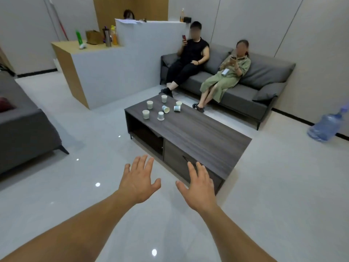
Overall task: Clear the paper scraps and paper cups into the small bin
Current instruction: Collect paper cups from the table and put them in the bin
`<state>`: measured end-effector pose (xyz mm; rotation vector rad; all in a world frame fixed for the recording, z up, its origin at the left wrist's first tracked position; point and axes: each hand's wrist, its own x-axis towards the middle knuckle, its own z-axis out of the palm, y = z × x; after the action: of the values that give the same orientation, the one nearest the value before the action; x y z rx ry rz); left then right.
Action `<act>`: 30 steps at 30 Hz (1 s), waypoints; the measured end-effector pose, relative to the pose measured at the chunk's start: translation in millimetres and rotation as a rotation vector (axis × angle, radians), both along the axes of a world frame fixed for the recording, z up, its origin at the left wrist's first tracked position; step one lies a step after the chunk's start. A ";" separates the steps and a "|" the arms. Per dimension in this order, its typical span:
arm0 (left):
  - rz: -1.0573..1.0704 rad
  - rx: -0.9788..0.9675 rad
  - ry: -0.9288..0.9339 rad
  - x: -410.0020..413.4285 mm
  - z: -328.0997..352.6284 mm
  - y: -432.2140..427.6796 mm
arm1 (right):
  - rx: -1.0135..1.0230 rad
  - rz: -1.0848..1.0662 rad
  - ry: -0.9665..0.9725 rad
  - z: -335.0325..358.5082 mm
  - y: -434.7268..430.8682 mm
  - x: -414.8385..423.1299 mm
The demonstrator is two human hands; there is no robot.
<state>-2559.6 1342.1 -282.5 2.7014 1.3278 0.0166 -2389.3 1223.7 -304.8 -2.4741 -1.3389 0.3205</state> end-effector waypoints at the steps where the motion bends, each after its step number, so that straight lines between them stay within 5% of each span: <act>1: 0.023 0.006 -0.005 4.4 1.5 16.8 | -0.003 0.030 -0.001 2.5 21.6 7.9; 10: 0.153 -0.018 -0.035 31.9 -20.0 171.5 | -0.055 0.170 0.001 -2.3 194.2 56.2; 30: 0.093 -0.123 -0.075 149.5 -39.2 553.4 | -0.192 0.145 -0.018 -29.0 567.9 165.7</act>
<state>-2410.1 1895.6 -321.7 2.5112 1.3829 0.0427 -2223.7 1791.5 -333.8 -2.5423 -1.5665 0.4822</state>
